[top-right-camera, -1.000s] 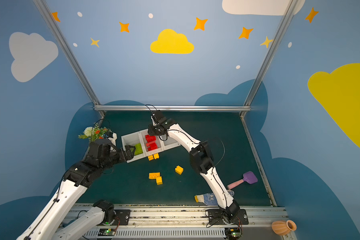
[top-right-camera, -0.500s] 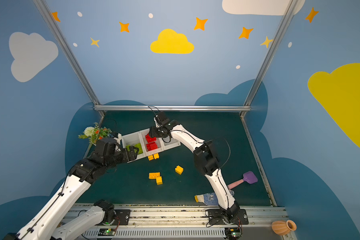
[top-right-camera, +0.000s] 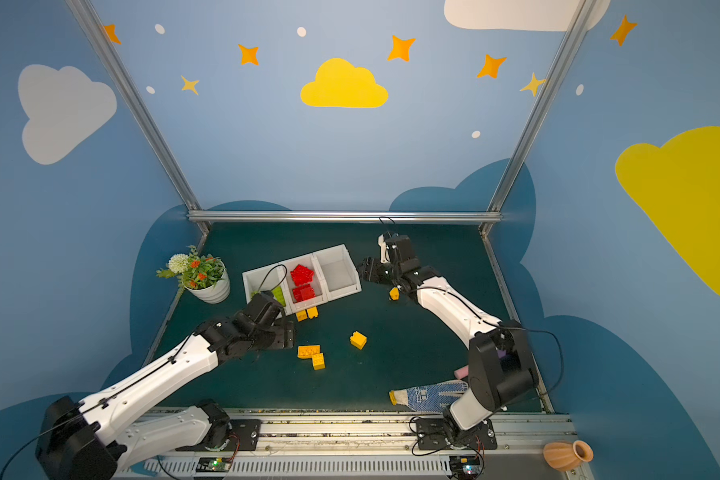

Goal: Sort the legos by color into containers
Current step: 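Close the left gripper on the yellow 2x3 brick and lift it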

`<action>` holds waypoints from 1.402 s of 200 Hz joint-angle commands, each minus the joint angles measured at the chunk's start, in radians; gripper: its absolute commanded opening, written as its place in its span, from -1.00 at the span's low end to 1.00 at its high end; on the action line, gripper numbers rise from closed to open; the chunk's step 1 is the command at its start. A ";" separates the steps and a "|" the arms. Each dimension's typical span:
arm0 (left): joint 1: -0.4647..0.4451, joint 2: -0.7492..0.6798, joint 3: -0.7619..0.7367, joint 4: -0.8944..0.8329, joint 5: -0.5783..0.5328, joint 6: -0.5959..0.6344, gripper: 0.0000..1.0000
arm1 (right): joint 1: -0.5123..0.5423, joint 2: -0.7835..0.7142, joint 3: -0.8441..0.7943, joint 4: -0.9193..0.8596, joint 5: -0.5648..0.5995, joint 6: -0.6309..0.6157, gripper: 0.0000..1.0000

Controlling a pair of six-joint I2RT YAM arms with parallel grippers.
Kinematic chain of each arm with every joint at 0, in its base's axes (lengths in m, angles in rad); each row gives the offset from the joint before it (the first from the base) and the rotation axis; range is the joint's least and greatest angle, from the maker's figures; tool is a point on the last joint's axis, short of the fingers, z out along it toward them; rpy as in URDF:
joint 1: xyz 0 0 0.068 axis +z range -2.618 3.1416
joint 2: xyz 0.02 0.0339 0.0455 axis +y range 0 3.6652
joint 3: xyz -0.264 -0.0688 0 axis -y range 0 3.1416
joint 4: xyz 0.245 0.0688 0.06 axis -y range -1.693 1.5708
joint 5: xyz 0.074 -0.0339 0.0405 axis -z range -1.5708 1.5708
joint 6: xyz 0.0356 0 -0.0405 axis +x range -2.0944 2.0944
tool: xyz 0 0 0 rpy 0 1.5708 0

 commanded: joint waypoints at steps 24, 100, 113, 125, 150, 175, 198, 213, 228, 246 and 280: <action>-0.029 0.142 0.077 0.010 -0.040 -0.050 0.98 | -0.012 -0.165 -0.258 0.079 0.085 0.011 0.56; -0.050 0.349 0.148 -0.037 -0.057 -0.156 1.00 | -0.012 -0.310 -0.494 0.162 0.294 0.108 0.63; -0.055 0.374 0.158 -0.057 -0.076 -0.176 1.00 | -0.012 -0.313 -0.505 0.166 0.307 0.122 0.64; -0.061 0.394 0.166 -0.071 -0.085 -0.195 1.00 | -0.012 -0.320 -0.520 0.175 0.318 0.135 0.65; -0.077 0.419 0.167 -0.060 -0.086 -0.228 1.00 | -0.013 -0.330 -0.534 0.183 0.331 0.153 0.65; -0.091 0.453 0.177 -0.051 -0.090 -0.241 1.00 | -0.012 -0.326 -0.529 0.183 0.315 0.153 0.65; -0.106 0.481 0.201 -0.038 -0.088 -0.241 1.00 | -0.013 -0.322 -0.530 0.183 0.311 0.153 0.66; -0.119 0.493 0.219 -0.031 -0.088 -0.241 1.00 | -0.012 -0.322 -0.528 0.181 0.312 0.150 0.65; -0.132 0.511 0.231 -0.027 -0.087 -0.242 1.00 | -0.012 -0.323 -0.528 0.178 0.317 0.148 0.65; -0.146 0.536 0.239 -0.018 -0.078 -0.252 1.00 | -0.013 -0.322 -0.528 0.178 0.317 0.147 0.65; -0.174 0.564 0.237 -0.016 -0.066 -0.276 1.00 | -0.012 -0.313 -0.527 0.182 0.309 0.147 0.65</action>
